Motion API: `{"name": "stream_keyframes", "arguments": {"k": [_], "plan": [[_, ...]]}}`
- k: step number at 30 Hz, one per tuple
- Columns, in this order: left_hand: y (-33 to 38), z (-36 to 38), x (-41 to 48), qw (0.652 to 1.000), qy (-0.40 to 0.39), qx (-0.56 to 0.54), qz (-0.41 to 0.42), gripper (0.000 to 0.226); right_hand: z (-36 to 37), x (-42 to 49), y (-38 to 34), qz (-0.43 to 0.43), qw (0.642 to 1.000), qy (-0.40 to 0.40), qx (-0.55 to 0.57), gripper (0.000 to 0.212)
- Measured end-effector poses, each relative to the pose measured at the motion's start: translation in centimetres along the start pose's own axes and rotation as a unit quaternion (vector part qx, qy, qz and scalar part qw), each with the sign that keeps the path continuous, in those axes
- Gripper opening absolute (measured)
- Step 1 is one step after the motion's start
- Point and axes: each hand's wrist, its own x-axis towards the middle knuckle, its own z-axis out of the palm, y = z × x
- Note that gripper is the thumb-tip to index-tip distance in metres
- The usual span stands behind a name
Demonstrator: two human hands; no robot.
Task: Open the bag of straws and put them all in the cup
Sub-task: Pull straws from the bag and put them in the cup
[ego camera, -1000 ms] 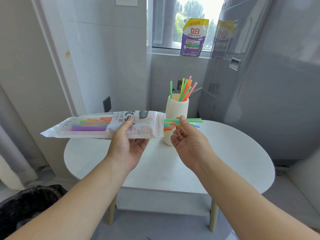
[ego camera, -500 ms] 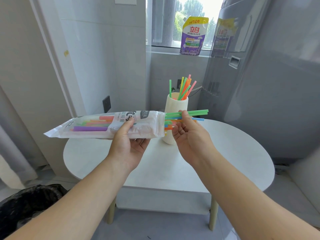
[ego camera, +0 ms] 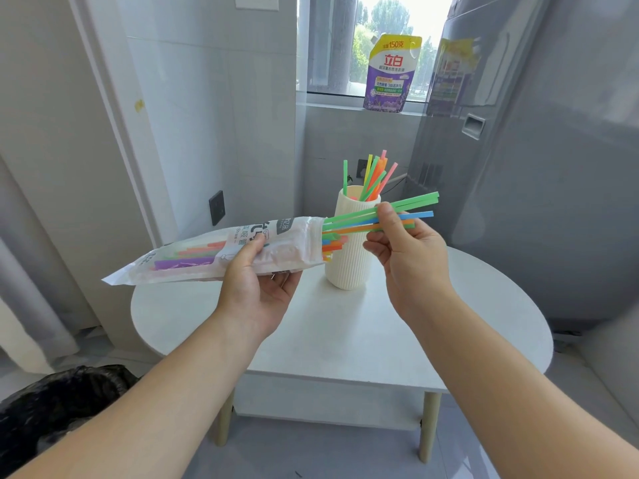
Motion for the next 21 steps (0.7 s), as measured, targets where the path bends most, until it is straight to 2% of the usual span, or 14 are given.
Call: {"name": "stream_keyframes", "arguments": {"k": [12, 21], "plan": [[0.6, -0.4, 0.6, 1.000, 0.014, -0.010, 0.017, 0.036, -1.4, 0.9, -3.1, -0.132, 0.988, 0.006, -0.081, 0.022], [1.3, -1.2, 1.4, 0.998, 0.044, -0.019, 0.036, 0.040, -2.3, 1.1, -5.5, -0.156, 0.982, 0.024, -0.102, 0.019]]}}
